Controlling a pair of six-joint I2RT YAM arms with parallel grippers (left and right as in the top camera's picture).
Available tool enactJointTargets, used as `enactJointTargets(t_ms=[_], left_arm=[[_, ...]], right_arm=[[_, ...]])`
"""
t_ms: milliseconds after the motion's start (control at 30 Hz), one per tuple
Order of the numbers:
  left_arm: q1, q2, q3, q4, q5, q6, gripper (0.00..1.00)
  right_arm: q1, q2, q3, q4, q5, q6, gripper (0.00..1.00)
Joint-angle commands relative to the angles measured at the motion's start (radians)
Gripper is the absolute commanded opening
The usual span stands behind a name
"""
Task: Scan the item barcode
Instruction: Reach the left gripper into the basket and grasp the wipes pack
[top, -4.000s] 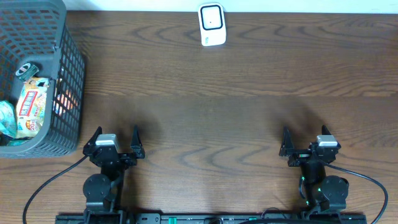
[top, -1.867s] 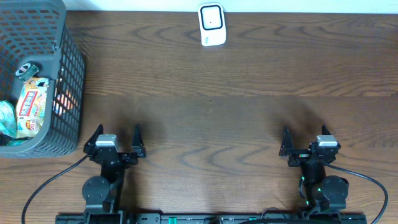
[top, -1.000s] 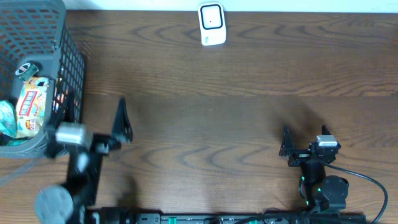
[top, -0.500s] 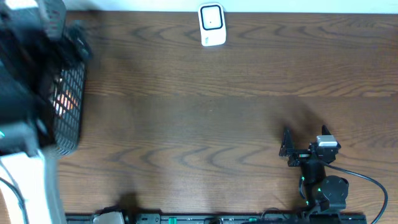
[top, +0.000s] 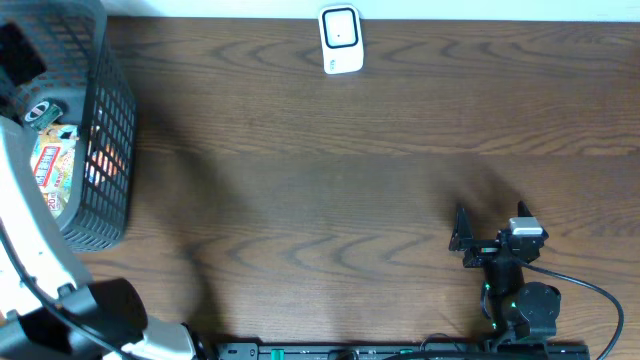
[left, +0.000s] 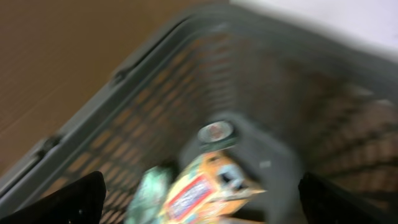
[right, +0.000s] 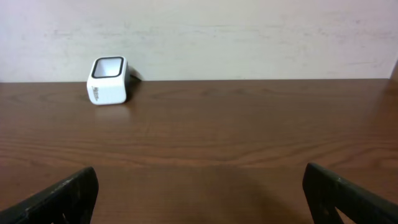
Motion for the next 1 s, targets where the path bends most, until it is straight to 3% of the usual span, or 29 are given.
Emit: enactJointTargets(t_ms=[0, 300, 467, 967], left_arm=[[0.039, 0.063, 0.014, -0.027, -0.101, 0.051, 0.98], [0.070, 0.216, 0.009, -0.179, -0.091, 0.087, 0.98], [0.070, 0.307, 0.002, -0.280, 0.058, 0.172, 0.98], [0.070, 0.497, -0.003, -0.248, 0.060, 0.211, 0.98]], right_arm=[[-0.006, -0.003, -0.002, -0.004, 0.001, 0.006, 0.99], [-0.006, -0.003, -0.002, -0.004, 0.001, 0.006, 0.99], [-0.006, -0.003, -0.002, -0.004, 0.001, 0.006, 0.99], [-0.006, -0.003, -0.002, -0.004, 0.001, 0.006, 0.99]])
